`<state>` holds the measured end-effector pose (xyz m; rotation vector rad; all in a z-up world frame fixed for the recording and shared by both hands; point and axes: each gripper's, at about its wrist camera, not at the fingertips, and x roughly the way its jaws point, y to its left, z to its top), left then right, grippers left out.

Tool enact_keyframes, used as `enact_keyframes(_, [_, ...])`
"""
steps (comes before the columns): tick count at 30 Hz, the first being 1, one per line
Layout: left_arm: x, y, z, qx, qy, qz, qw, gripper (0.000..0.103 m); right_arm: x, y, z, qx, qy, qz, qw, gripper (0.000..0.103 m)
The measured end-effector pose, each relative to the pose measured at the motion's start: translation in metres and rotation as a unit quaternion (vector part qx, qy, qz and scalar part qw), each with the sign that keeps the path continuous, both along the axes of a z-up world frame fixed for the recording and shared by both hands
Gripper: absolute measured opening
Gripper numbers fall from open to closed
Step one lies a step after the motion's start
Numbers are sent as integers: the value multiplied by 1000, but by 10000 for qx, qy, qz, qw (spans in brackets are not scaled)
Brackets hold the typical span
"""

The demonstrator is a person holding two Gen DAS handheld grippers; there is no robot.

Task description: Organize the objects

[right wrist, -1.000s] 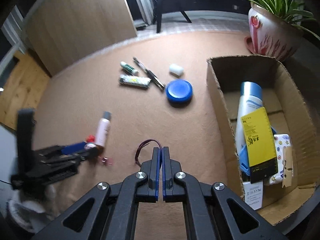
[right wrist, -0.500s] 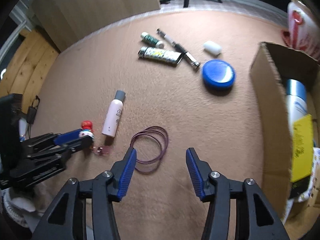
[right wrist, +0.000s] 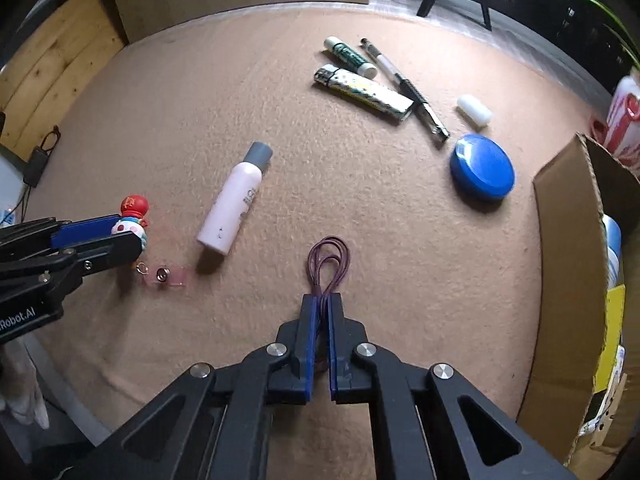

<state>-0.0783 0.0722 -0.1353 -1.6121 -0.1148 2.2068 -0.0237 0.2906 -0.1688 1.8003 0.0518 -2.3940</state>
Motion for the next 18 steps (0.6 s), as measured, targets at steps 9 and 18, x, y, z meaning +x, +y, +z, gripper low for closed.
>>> enact_keyframes(9, [6,18,39,269,309,-139,9991,31,28,34,40,-418,411,-358,9976,2])
enact_keyframes(18, [9,70,78,554,617,-587,9948,31,62,98,96,-704,945,-1085,9871,2])
